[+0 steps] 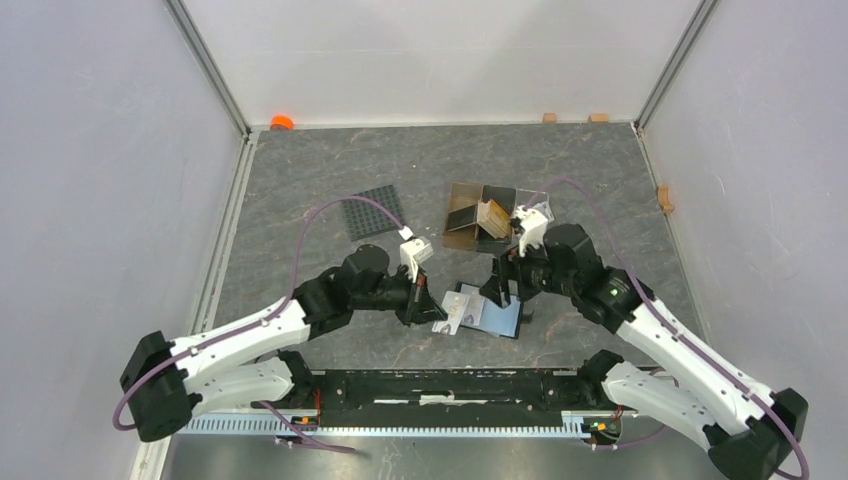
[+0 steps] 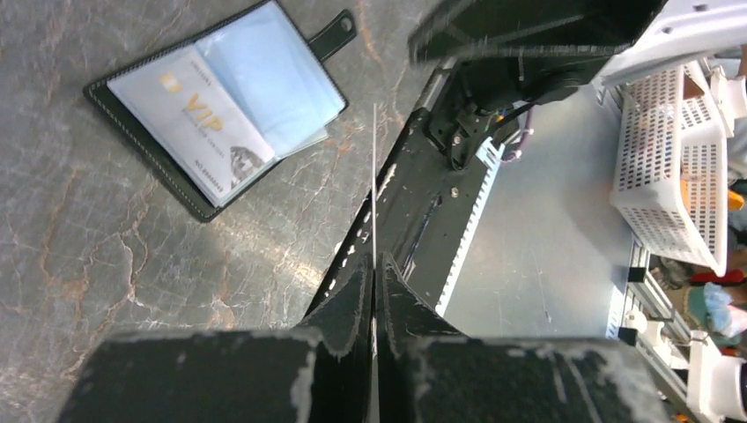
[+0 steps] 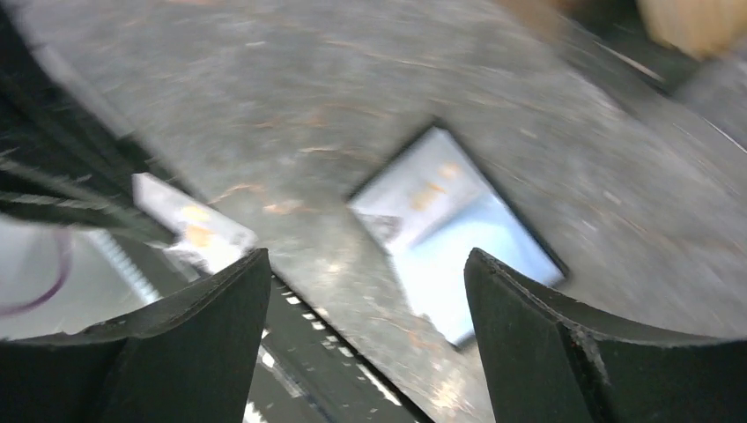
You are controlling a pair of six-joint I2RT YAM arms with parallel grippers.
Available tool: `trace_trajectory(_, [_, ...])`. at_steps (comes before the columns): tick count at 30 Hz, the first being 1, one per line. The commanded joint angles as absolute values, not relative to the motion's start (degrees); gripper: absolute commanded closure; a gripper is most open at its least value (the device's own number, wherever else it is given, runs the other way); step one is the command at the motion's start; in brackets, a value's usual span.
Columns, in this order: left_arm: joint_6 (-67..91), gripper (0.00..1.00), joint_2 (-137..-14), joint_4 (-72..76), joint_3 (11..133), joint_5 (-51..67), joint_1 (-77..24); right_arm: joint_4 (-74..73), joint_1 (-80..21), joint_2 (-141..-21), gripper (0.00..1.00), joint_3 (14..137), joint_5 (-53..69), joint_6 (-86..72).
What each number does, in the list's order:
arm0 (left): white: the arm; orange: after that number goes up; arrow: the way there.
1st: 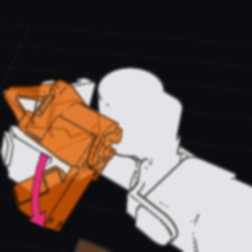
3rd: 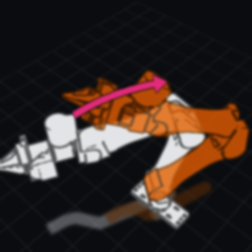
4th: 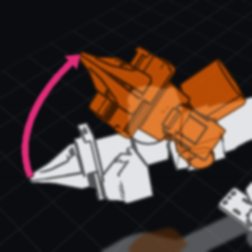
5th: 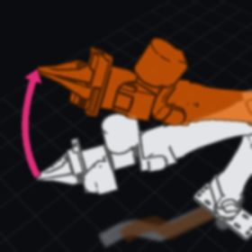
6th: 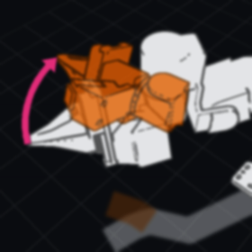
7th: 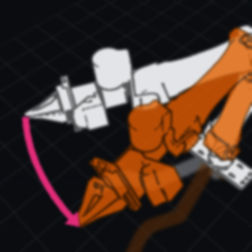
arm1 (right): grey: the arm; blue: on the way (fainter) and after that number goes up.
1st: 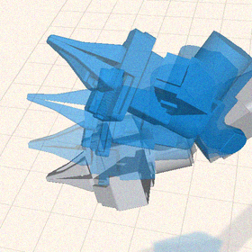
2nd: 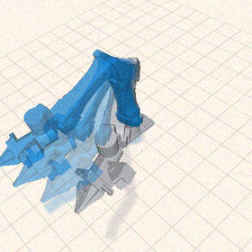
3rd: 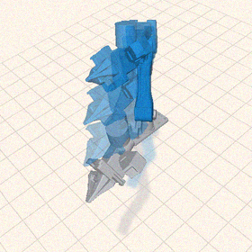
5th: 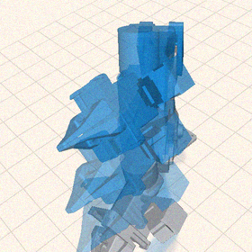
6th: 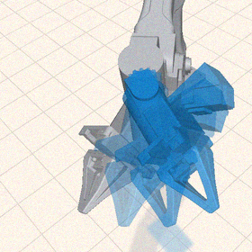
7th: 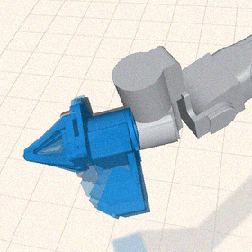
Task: Put the credit cards into the card holder
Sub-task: Insert the credit card into the card holder.
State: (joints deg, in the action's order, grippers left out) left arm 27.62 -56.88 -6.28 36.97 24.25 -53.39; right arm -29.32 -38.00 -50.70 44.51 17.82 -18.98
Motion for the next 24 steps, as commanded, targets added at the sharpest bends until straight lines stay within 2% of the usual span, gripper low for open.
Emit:
trace_trajectory(1, [34.0,0.98,-61.2,3.1,34.9,22.0,-53.3,-37.9,-38.0,-45.0,0.15,38.8,-11.6,-27.7])
trace_trajectory(5, [37.0,0.98,-67.1,8.1,35.0,23.5,-53.3,-38.4,-38.0,-43.1,0.17,33.5,-17.3,-31.2])
trace_trajectory(7, [38.2,0.98,-70.2,10.8,34.9,23.8,-53.3,-35.4,-38.0,-43.0,0.22,30.9,-15.0,-32.6])
trace_trajectory(10, [39.4,0.98,-74.1,15.3,34.8,23.8,-53.3,-28.0,-38.0,-42.7,0.23,25.9,-8.5,-34.4])
trace_trajectory(13, [40.2,0.98,-78.5,19.3,35.3,24.3,-53.3,-25.2,-38.1,-43.7,0.21,22.5,-9.9,-35.9])
trace_trajectory(16, [40.3,0.98,-81.7,20.7,36.3,24.7,-53.3,-23.5,-38.1,-45.5,0.27,20.7,-10.5,-36.5])
trace_trajectory(18, [40.0,0.98,-82.5,20.7,36.4,24.5,-53.3,-22.0,-38.1,-46.8,0.35,19.9,-9.6,-36.6])
trace_trajectory(19, [39.8,0.98,-82.5,20.7,36.2,24.2,-53.3,-21.2,-38.1,-47.1,0.43,19.5,-9.7,-36.6])
trace_trajectory(20, [39.6,0.98,-82.4,20.5,36.0,23.8,-53.3,-20.1,-38.0,-47.2,0.51,19.1,-10.0,-36.1])
trace_trajectory(22, [39.1,0.98,-81.6,19.8,35.0,22.6,-53.3,-16.8,-38.0,-47.7,0.73,18.3,-10.7,-34.1])
trace_trajectory(24, [39.1,0.98,-80.4,19.2,33.7,21.2,-53.3,-13.2,-38.1,-49.2,0.87,18.3,-9.8,-31.2])
